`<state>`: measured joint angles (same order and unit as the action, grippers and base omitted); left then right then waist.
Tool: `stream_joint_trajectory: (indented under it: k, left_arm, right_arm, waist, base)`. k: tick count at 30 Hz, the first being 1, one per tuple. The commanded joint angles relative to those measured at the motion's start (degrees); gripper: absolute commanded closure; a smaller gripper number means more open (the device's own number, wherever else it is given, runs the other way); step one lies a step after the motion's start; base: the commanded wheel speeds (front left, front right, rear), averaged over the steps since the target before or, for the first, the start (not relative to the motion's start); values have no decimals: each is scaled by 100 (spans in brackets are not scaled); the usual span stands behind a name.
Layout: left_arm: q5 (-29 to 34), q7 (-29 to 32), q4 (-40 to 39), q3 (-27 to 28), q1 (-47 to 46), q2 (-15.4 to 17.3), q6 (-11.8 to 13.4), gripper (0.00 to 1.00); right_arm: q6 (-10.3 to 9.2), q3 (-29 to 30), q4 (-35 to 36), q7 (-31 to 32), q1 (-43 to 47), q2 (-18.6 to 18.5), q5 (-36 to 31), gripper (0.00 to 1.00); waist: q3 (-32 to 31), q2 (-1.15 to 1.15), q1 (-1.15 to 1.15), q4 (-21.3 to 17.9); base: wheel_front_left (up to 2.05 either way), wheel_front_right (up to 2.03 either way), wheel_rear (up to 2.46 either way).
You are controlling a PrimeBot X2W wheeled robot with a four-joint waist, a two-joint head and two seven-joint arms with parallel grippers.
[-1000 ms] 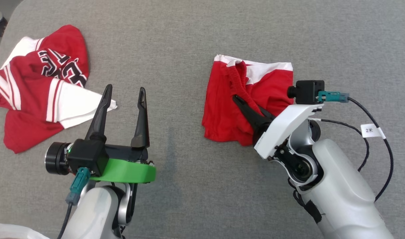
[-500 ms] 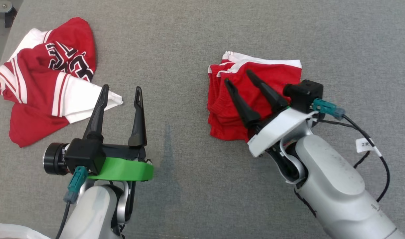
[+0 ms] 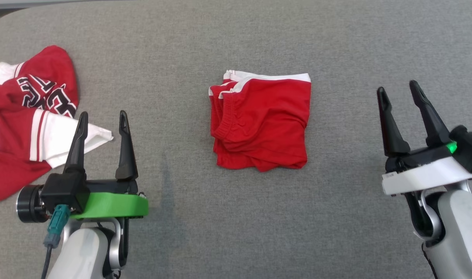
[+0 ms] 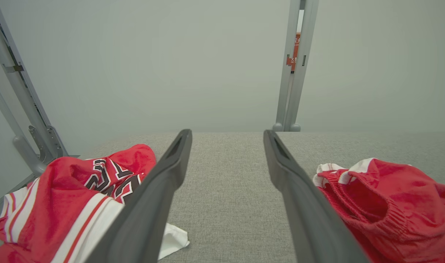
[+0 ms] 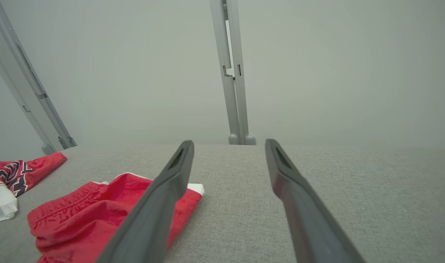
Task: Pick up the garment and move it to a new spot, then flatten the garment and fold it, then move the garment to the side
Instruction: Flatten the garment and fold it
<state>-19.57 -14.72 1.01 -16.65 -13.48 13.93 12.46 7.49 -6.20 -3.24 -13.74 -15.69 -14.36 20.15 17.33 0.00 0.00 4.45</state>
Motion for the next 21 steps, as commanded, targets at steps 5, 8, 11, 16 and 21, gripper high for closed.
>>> stream_joint_trajectory:
  k: [5,8,11,16,21]
  left_arm:
    - [-58,38,-1,80,326,149,73,0]
    - [-52,66,61,20,481,190,46,0]
    - [-42,85,111,-41,665,219,65,0]
    - [-61,126,214,-110,965,231,107,0]
    - [-87,198,226,-142,1188,273,135,0]
  right_arm:
    - [0,403,584,324,774,251,-340,0]
    - [0,521,816,502,1139,360,-459,0]
    - [0,568,1003,683,1456,449,-523,0]
    - [0,618,1149,873,1839,545,-569,0]
    - [0,676,1249,984,2101,605,-552,0]
  waist:
    - [-470,0,0,-361]
    - [-705,0,0,-395]
    - [-931,0,0,-431]
    - [-1215,0,0,-463]
    - [-1402,0,0,-446]
  base:
    - [0,0,0]
    - [0,0,0]
    - [0,0,0]
    - [0,0,0]
    - [0,0,0]
